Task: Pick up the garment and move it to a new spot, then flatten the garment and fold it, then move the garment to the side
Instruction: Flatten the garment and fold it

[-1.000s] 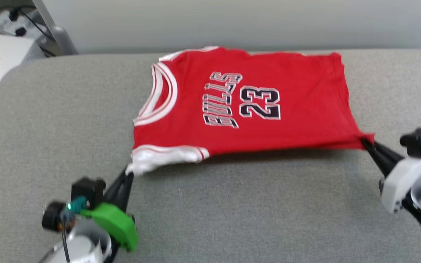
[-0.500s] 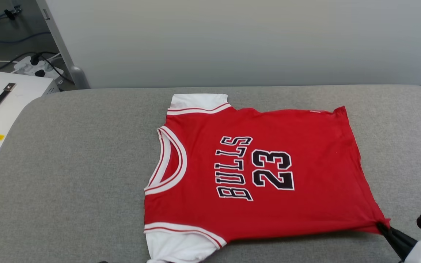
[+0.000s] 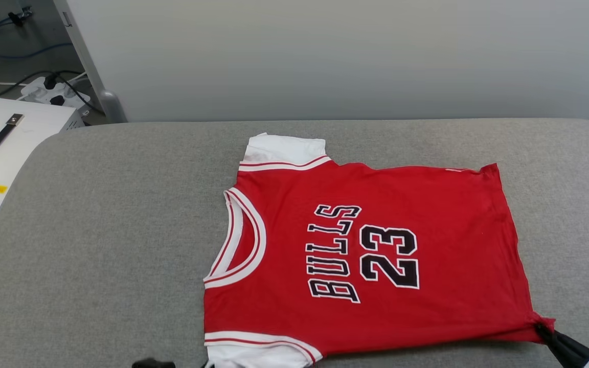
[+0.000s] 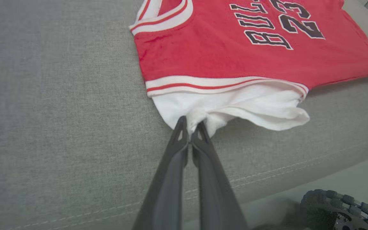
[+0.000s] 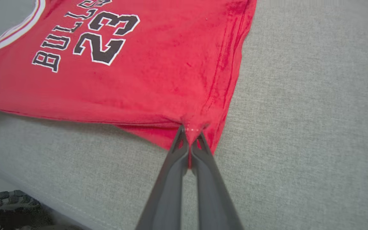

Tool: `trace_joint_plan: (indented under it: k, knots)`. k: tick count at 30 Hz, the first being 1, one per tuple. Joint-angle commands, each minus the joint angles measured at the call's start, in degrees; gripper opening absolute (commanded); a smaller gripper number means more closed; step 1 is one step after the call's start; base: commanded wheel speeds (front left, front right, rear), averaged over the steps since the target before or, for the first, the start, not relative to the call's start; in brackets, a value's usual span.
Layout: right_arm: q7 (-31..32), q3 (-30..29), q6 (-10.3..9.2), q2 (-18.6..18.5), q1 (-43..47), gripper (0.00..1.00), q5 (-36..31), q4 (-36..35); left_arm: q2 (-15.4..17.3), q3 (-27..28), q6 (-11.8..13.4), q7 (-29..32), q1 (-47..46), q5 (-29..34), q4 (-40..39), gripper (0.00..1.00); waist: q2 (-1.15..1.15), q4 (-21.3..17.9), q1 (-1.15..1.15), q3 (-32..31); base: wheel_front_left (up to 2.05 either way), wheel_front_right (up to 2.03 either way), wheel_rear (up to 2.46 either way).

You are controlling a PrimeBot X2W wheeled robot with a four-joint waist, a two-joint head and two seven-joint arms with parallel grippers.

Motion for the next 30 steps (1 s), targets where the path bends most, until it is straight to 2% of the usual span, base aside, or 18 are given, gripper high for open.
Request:
trace_joint_plan:
  k: [1,9,15,22,30]
  knots:
    - [0.6,-1.5,-0.04,0.4,0.1,0.0,-0.3,-0.9,0.5,0.4,-0.3,-0.6,-3.0,1.1,0.2,0.0,0.0,-0.4,0.01,0.6,0.0,0.0,0.0]
    - [5.0,-6.8,-0.04,2.3,-3.5,0.0,-3.8,-4.8,1.1,0.9,-3.8,-0.1,-15.2,4.4,3.5,0.0,0.0,-2.4,0.01,4.7,0.0,0.0,0.0]
    - [7.9,-8.9,-0.04,4.0,-8.2,0.0,-4.9,-6.5,0.0,1.3,-7.4,0.0,-25.8,5.8,9.2,0.0,0.0,-3.5,0.01,9.6,0.0,0.0,0.0]
    - [10.4,-8.6,-0.04,5.0,-14.5,0.0,-4.8,-5.0,-1.7,0.8,-11.0,-1.0,-36.2,7.8,18.4,0.0,0.0,-4.5,0.01,14.4,0.0,0.0,0.0]
    - [11.5,-5.9,-0.04,6.2,-20.4,0.0,-3.9,-0.7,-4.9,-0.5,-13.5,-3.1,-43.0,8.1,30.1,0.0,0.0,-4.9,0.01,18.7,0.0,0.0,0.0]
